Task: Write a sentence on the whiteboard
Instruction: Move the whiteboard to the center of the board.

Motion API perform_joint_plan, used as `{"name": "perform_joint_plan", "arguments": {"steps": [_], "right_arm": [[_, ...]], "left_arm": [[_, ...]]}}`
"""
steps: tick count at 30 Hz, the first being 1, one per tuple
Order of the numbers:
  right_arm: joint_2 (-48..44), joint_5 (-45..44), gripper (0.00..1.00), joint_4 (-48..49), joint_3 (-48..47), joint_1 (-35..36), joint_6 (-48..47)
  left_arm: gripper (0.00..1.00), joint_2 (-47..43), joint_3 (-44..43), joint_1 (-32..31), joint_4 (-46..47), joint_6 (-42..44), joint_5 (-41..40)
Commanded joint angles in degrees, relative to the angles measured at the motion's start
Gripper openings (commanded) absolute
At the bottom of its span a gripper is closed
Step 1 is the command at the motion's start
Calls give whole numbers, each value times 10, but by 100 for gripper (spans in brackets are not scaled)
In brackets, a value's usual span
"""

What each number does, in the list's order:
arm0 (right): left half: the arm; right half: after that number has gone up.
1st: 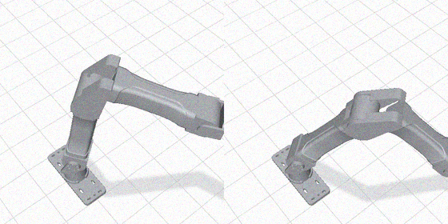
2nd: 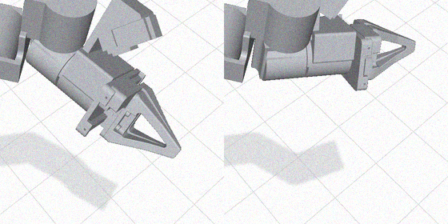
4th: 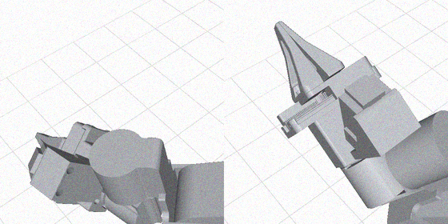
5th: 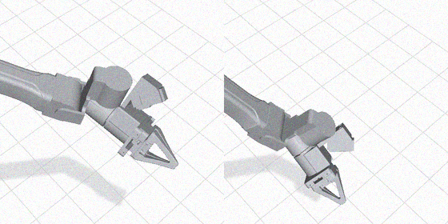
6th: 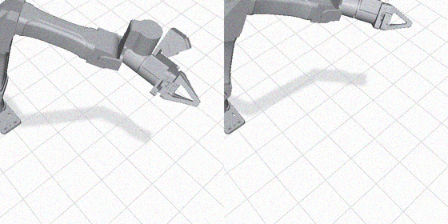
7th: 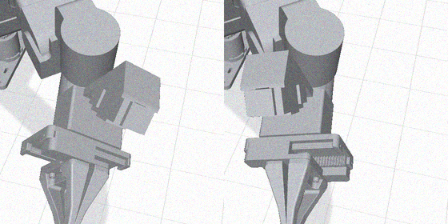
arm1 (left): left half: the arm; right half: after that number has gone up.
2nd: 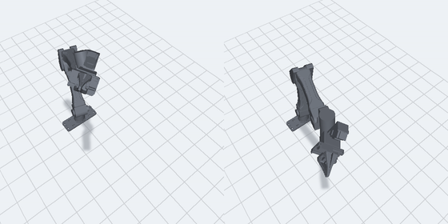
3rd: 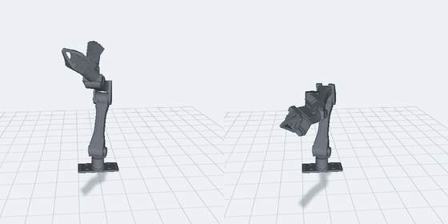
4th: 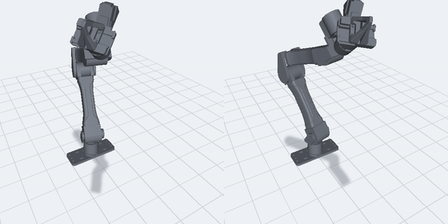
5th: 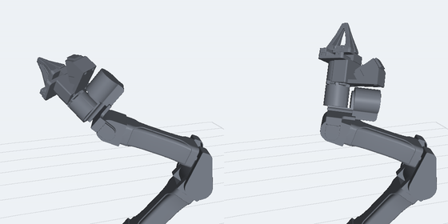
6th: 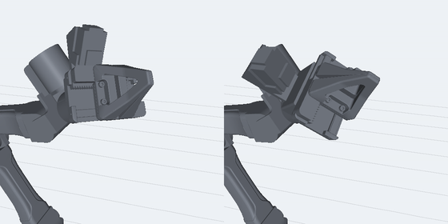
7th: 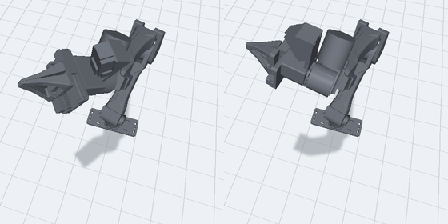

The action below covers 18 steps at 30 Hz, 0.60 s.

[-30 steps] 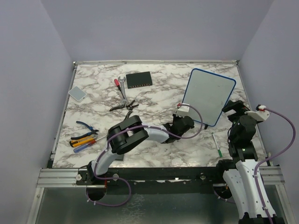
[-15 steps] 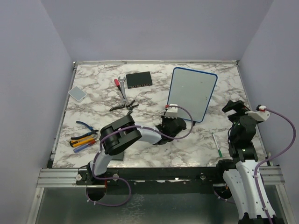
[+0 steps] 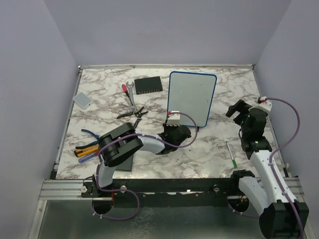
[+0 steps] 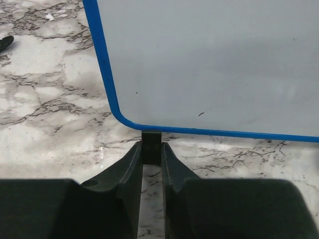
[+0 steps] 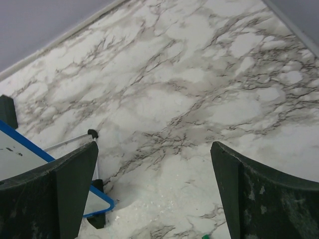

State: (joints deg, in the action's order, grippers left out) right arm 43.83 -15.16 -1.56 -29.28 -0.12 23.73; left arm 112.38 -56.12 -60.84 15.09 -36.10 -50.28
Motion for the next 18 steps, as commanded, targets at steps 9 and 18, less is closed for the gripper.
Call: {"name": "perform_joint_plan", "arguments": {"steps": [9,18], "right_arm": [[111,143,97,10,-28,-2,-17],[104,305,94,104,4,-2,-16]], "left_arm": [[47,-98,65,3,-24,-9,58],[74,-213,101,17,-114,-7,95]]}}
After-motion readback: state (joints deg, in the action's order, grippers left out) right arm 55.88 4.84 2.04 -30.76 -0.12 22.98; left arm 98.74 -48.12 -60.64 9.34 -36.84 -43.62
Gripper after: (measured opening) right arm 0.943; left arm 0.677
